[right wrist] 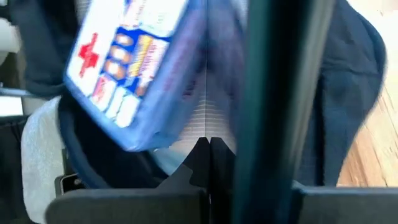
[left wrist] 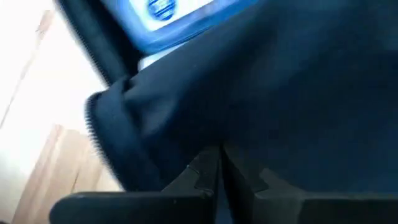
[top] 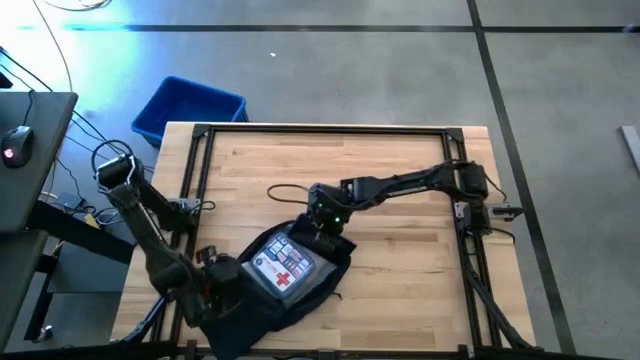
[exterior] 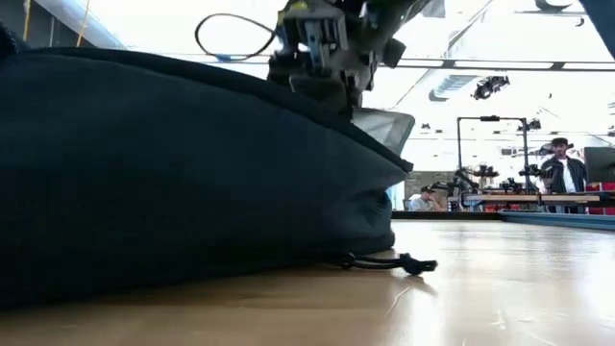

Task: Unpack backpack
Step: Put the green tablet in the black backpack

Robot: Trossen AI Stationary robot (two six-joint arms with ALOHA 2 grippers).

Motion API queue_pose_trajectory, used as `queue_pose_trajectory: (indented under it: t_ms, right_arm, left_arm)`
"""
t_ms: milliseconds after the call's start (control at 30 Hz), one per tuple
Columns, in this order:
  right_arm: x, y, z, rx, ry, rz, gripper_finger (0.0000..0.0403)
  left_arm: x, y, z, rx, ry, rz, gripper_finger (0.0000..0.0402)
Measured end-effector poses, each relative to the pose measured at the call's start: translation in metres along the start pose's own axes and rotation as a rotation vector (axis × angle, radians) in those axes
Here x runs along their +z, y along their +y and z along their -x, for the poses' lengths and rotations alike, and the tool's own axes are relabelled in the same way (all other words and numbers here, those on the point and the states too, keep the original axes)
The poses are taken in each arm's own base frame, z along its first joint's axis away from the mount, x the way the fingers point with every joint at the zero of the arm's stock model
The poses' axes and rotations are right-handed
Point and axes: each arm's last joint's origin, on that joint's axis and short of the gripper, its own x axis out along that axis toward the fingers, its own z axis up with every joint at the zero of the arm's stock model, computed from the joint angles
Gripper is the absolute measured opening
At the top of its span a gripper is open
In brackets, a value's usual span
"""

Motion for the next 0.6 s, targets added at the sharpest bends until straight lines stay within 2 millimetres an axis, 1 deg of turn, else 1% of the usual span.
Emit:
queue_pose_trajectory:
  t_ms: [100,233,333,400,500,600]
  right_arm:
    - [0.003,-0.012,-0.004,-0.008,0.01,-0.054,0.0004]
    - [0.003,-0.028,-0.006,-0.033,0.051,-0.113,0.0004]
    - [0.004,-0.035,-0.003,-0.031,0.061,-0.144,0.0004]
    - [0.005,-0.037,-0.002,-0.03,0.058,-0.171,0.0005]
    - [0.006,-0.039,-0.002,-0.04,0.045,-0.191,0.0015]
    - [0.007,-0.04,-0.002,-0.096,0.007,-0.192,0.0034]
  left_arm:
    - [-0.008,0.002,-0.023,0.041,-0.053,0.004,0.0]
    - [-0.007,0.01,-0.057,0.112,-0.143,-0.008,0.0]
    - [0.004,0.018,-0.072,0.196,-0.219,-0.029,0.0]
    - [0.015,0.023,-0.08,0.251,-0.254,-0.05,0.0]
    - [0.035,0.032,-0.085,0.321,-0.305,-0.111,0.0]
    - [0.052,0.04,-0.09,0.375,-0.311,-0.176,0.0]
